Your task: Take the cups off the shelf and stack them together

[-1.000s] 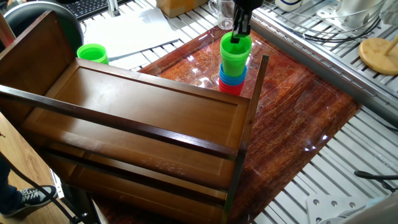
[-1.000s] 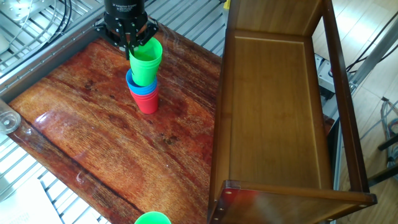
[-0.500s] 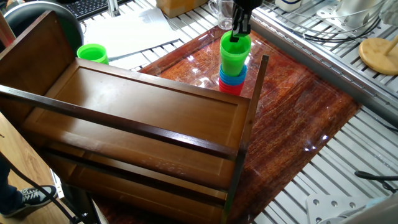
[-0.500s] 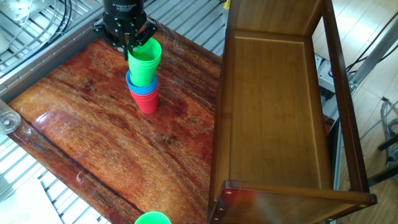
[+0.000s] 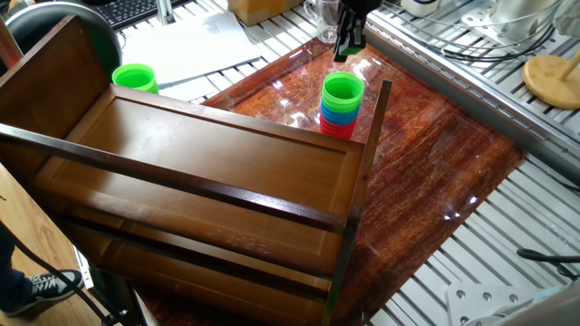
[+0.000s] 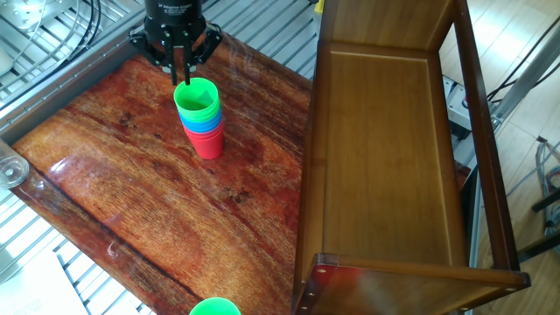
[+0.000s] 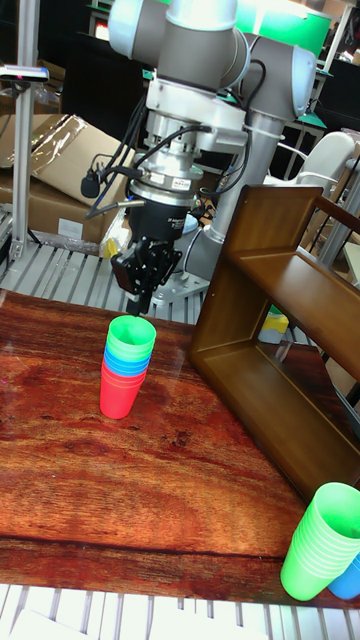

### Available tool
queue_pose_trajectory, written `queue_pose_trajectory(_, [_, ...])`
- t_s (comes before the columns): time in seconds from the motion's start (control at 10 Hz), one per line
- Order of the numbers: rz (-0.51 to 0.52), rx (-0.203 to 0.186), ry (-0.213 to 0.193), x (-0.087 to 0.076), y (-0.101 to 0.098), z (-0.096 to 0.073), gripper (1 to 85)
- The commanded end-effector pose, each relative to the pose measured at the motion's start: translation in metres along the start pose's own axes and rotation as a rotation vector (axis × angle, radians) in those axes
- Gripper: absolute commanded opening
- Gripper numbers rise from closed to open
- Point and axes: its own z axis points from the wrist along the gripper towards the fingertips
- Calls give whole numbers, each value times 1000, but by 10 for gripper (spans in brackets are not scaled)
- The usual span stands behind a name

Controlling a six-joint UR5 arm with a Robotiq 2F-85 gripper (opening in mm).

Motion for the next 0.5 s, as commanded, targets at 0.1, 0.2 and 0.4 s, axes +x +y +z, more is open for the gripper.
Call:
queue_pose_trajectory(0.1, [201,-38,22,-8,9,-22,13])
queue_pose_trajectory(0.2, [323,-100,28,-14,26,-34,13])
queue_pose_trajectory(0.4, [410,-112,44,-19,24,-70,13])
